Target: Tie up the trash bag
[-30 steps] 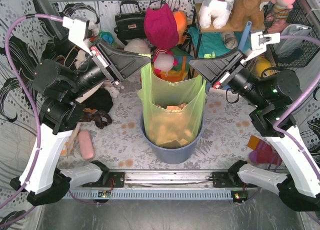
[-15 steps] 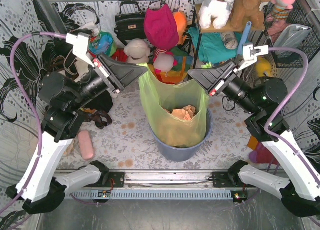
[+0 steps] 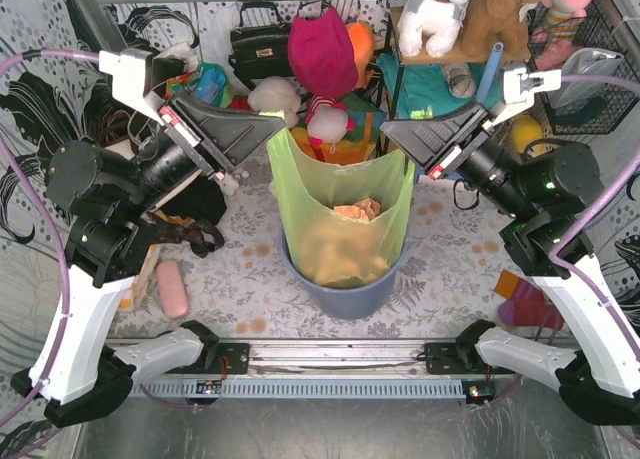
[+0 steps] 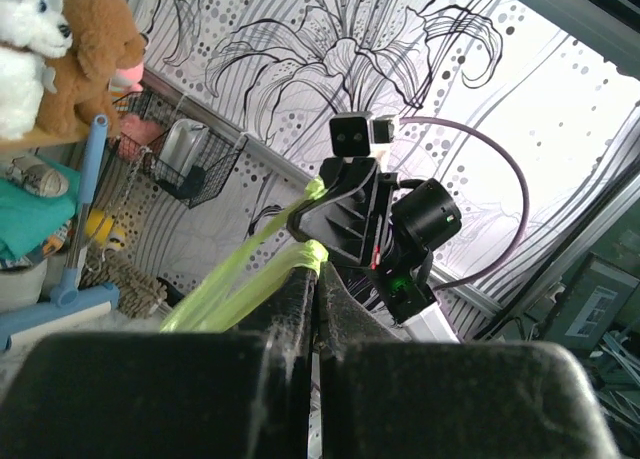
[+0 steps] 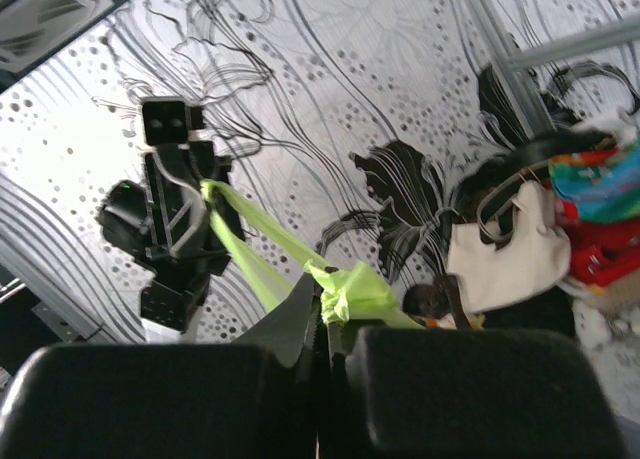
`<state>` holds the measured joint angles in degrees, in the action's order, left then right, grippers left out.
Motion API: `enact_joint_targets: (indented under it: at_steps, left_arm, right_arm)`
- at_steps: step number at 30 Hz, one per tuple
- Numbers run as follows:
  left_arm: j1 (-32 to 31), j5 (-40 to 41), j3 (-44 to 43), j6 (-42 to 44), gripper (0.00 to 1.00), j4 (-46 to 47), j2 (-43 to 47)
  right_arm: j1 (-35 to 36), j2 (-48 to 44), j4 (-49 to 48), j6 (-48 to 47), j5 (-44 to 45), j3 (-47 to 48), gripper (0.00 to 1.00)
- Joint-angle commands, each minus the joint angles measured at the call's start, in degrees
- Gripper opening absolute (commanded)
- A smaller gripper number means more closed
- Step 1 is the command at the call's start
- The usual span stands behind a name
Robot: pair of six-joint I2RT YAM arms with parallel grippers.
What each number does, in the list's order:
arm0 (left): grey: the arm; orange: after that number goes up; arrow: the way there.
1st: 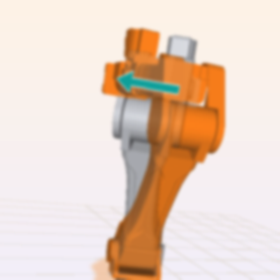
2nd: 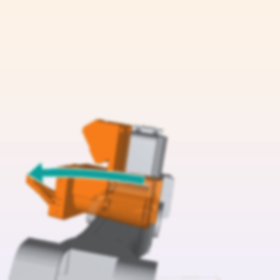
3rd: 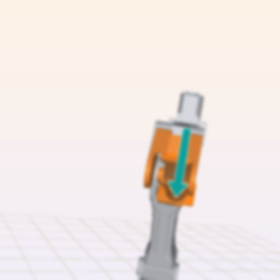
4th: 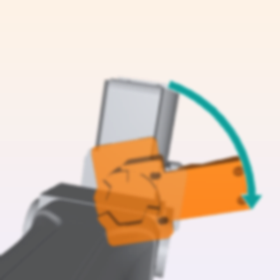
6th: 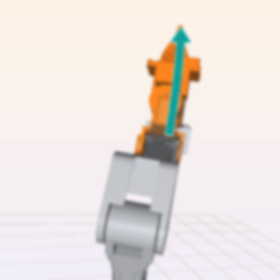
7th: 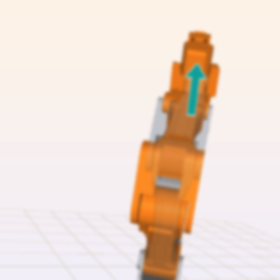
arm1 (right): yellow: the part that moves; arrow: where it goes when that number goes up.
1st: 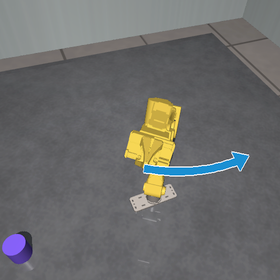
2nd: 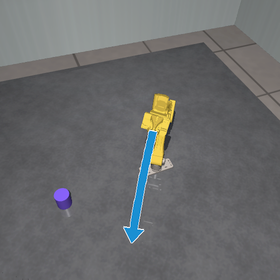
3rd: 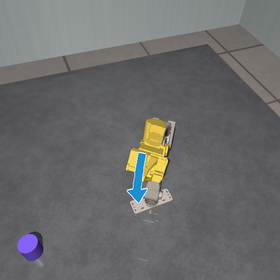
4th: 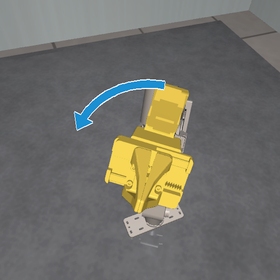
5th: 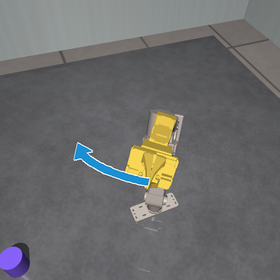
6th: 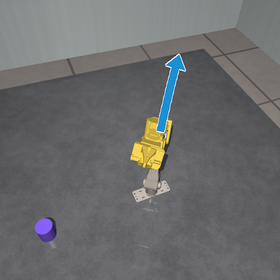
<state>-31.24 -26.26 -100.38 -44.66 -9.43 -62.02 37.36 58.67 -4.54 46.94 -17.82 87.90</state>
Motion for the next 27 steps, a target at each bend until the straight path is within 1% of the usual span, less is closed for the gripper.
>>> enact_joint_targets:
  at_steps: [1, 3, 6, 8, 14, 17, 19, 21, 25, 27]
  left_arm:
    - [0.0, 3.4, 5.1, 0.7, 0.07, 2.7, 3.8]
    - [0.0, 4.8, 6.5, 1.5, 0.07, 1.4, 4.9]
    - [0.0, 6.8, 6.0, 3.0, 0.07, -0.8, 5.1]
    - [0.0, 7.3, 3.4, 3.7, 0.07, -2.1, 4.0]
    - [0.0, 5.8, -6.8, 5.5, 0.06, -3.8, 0.0]
    - [0.0, 5.0, -8.4, 6.1, 0.07, -3.8, -0.7]
    - [0.0, 4.3, -7.2, 5.5, 0.07, -3.4, -0.6]
    - [0.0, 3.9, -4.4, 4.9, 0.07, -3.0, -0.1]
    - [0.0, 4.2, 3.2, 3.6, 0.07, -1.6, 2.6]
    - [0.0, 4.8, 7.0, 2.7, 0.07, -0.7, 3.9]
  right_arm:
    - [0.2, -3.5, -2.2, 2.1, 2.9, -7.7, 0.00]
    - [0.2, -4.4, -2.7, 2.6, 3.7, -10.0, 0.00]
    - [0.2, -3.6, -2.6, 3.1, 3.5, -9.7, 0.00]
    - [0.2, -1.8, -2.5, 3.3, 2.3, -7.1, 0.00]
    - [0.4, 5.1, -1.4, 4.5, -3.1, 4.8, 0.00]
    - [1.7, 6.2, 0.0, 3.3, -2.5, 6.7, 0.00]
    - [2.3, 5.6, 0.2, 3.1, -1.6, 5.7, 0.00]
    - [2.5, 4.3, 0.3, 3.3, -0.8, 2.2, 0.00]
    - [2.6, 0.6, -0.5, 4.7, 1.9, -6.0, 0.00]
    - [2.6, -0.9, -1.0, 5.1, 3.3, -8.6, 0.00]
